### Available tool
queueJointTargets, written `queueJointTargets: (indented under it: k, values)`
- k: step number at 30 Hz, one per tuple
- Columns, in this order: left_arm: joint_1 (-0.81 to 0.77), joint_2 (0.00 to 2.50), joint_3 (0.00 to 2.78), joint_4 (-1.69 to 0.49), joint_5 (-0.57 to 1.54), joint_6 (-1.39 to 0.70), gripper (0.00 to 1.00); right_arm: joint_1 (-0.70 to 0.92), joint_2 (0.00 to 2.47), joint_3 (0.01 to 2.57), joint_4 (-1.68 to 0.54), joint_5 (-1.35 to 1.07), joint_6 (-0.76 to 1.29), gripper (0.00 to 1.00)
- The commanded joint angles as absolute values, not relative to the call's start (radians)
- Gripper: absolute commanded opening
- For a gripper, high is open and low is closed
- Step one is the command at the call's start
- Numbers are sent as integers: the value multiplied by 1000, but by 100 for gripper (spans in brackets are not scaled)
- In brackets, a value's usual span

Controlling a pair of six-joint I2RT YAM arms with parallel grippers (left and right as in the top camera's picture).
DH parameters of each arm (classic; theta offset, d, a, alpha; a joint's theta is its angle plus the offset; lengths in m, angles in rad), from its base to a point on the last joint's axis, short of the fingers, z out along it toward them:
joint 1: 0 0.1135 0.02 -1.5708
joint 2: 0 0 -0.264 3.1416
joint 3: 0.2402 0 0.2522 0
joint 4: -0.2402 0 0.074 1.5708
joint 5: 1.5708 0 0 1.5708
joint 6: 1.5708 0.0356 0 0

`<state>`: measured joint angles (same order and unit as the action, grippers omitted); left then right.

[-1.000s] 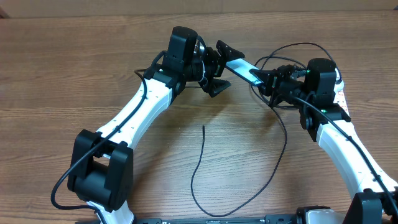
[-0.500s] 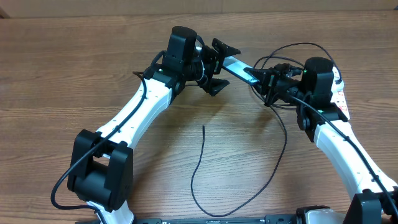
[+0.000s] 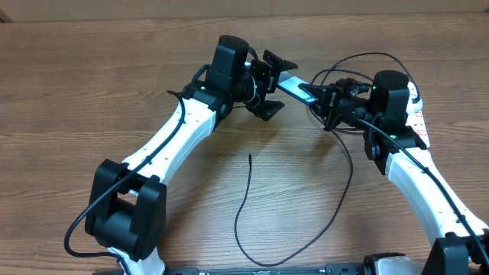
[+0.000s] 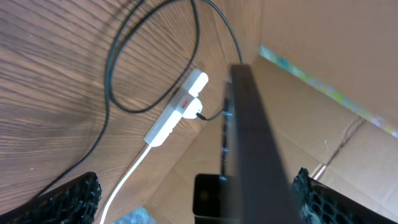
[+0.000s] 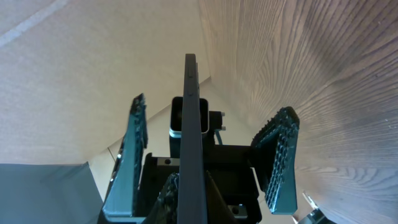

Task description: Plug charger to phone and switch on socket

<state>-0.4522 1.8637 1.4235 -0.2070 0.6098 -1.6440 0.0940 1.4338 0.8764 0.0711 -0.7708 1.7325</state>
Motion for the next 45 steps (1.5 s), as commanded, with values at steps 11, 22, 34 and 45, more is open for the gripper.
queueJointTargets:
  k: [11,22,34,45]
  values:
    - [-459,1861,1415,-209,591,-1673,81,112,1431,898,49,-795,1719,4]
    - [-459,1861,1415,-209,591,-1673,65,112,1431,898,36,-804,1720,4]
    - [-459,1860,1415,-209,591,-1672,47,112,1431,898,36,-815,1710,4]
    - [-459,1861,1415,-212,595,-1672,31,112,1431,898,37,-825,1697,4]
